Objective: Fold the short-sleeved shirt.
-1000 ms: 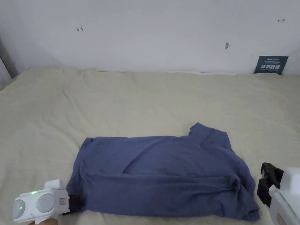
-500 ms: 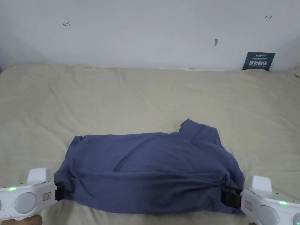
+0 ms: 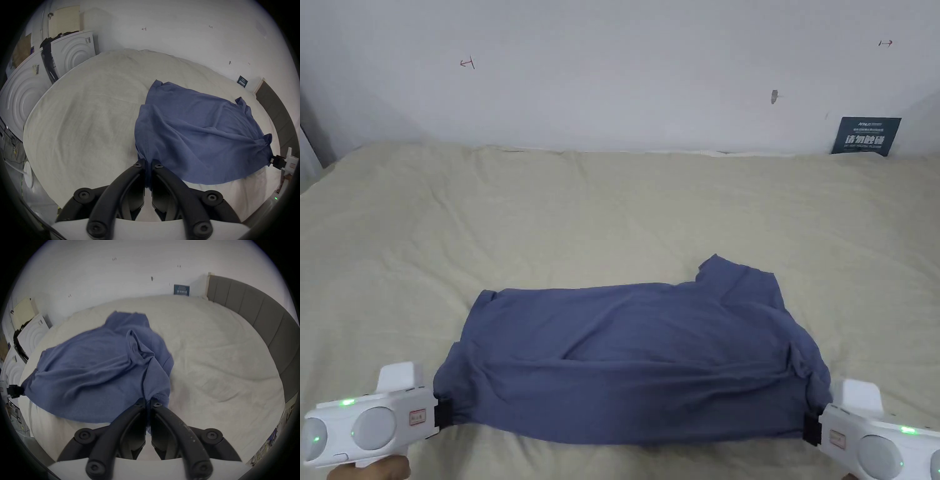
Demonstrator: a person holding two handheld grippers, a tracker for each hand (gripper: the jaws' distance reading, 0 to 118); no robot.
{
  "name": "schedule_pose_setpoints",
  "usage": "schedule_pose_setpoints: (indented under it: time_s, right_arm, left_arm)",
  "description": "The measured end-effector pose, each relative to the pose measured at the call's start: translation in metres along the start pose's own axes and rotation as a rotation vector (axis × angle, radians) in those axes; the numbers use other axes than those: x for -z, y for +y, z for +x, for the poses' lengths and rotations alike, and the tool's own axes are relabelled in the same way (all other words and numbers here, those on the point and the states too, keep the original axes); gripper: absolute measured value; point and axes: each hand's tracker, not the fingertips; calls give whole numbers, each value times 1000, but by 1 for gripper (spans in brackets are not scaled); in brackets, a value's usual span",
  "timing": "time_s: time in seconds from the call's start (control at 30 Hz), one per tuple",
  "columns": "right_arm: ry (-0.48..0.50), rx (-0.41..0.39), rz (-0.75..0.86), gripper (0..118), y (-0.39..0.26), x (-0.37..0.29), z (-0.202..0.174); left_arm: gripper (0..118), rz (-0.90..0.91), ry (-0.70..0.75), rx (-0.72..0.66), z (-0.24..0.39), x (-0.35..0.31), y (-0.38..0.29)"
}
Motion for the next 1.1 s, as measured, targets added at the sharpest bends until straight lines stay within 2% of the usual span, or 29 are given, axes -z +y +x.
schedule_pose_setpoints:
  time_s: [0.23, 0.3, 0.53, 0.67, 0.73, 0.77, 0.8, 0.87, 0.9, 0.93, 0.97, 1.1]
  right_arm:
    - [18, 0, 48, 7, -26, -78, 15]
    - [45, 55, 31, 7, -44, -90, 23]
    - [24, 80, -83, 7, -107, -80, 32]
    - [10, 88, -136, 7, -129, -63, 29]
    - [5, 95, -113, 9, -126, -67, 27]
    - [2, 94, -114, 17, -120, -72, 26]
    - [-1, 92, -112, 33, -116, -77, 25]
    - [-31, 70, -69, 81, -104, -85, 27]
    - [-20, 63, -26, 95, -96, -93, 27]
    - [-6, 57, 25, 103, -85, -105, 26]
    - [3, 51, 88, 106, -73, -118, 24]
    - [24, -12, 315, 105, -27, -181, -1]
  left_arm:
    - [7, -31, -15, -44, -24, -30, -34]
    - [7, -51, -24, -58, -29, -38, -52]
    - [7, -155, 25, 11, -30, -31, -115]
    - [7, -147, 51, 58, -23, -24, -116]
    - [13, -159, 68, 76, -19, -25, -113]
    - [27, -158, 86, 89, -16, -27, -113]
    - [47, -151, 109, 91, -14, -32, -110]
    - [101, -142, 122, 60, -12, -43, -104]
    - [111, -123, 88, 21, -12, -51, -99]
    - [112, -84, 40, -3, -12, -61, -93]
    - [109, -20, -2, -21, -7, -77, -85]
    - [108, 218, -45, -9, 20, -137, -52]
